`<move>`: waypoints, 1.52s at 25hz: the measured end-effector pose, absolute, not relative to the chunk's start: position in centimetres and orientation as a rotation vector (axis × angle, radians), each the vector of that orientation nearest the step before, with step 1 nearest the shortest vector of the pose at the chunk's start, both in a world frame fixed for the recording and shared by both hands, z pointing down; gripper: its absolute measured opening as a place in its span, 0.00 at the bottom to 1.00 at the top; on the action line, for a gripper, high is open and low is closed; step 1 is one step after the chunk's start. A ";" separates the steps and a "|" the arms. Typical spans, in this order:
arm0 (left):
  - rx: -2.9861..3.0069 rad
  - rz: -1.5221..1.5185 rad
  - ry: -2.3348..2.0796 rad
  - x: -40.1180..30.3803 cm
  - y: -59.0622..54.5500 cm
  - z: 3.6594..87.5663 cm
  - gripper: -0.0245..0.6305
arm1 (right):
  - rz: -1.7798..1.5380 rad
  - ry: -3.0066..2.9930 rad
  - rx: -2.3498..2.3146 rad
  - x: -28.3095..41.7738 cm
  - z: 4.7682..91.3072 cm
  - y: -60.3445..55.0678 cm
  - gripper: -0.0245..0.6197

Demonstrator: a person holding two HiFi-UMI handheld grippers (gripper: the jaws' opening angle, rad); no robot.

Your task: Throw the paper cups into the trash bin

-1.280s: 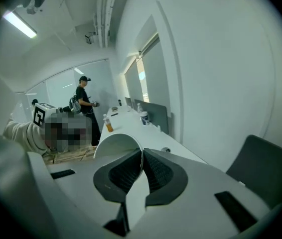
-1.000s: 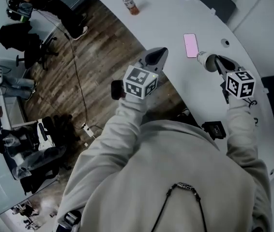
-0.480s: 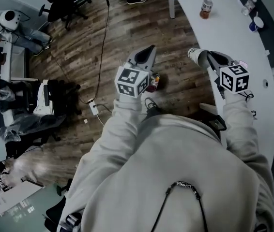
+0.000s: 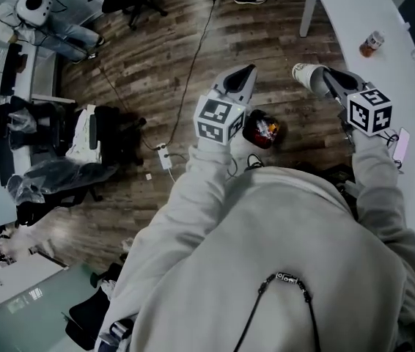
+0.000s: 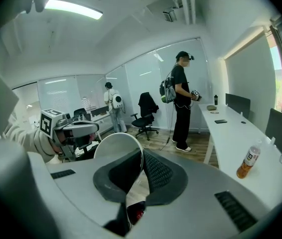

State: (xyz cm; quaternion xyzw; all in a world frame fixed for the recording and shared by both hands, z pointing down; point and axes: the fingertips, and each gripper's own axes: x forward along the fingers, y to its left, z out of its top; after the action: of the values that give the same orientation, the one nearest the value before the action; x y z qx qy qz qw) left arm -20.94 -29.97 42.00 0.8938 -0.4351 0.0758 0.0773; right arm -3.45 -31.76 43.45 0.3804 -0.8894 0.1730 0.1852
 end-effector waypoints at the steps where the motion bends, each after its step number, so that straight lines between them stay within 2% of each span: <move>1: 2.672 0.232 -1.321 -22.0 -30.1 42.0 0.04 | 0.472 -2.521 1.048 -4.9 43.2 -32.2 0.10; 4: 2.646 0.242 -1.382 -23.6 -31.3 41.9 0.04 | 0.437 -2.576 0.973 -7.8 42.4 -34.0 0.10; 12: 2.631 0.288 -1.454 -23.7 -32.5 40.4 0.04 | 0.413 -2.617 0.883 -8.4 40.5 -37.9 0.10; 27: 2.460 0.261 -1.537 -26.9 -32.9 44.2 0.04 | 0.438 -2.547 0.752 -10.5 45.1 -39.0 0.10; 34: 2.252 0.257 -1.567 -30.1 -32.0 52.2 0.04 | 0.596 -2.407 0.745 -9.8 54.2 -40.6 0.10; 38: 2.146 0.262 -1.556 -31.9 -30.7 58.8 0.04 | 0.653 -2.341 0.650 -12.2 61.6 -39.3 0.10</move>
State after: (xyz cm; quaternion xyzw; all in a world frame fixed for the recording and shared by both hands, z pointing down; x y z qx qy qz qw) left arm -31.87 -30.71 58.79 0.7828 -0.5676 0.0954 0.2365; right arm -12.16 -39.29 61.58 0.2460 -0.8854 0.2469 0.3076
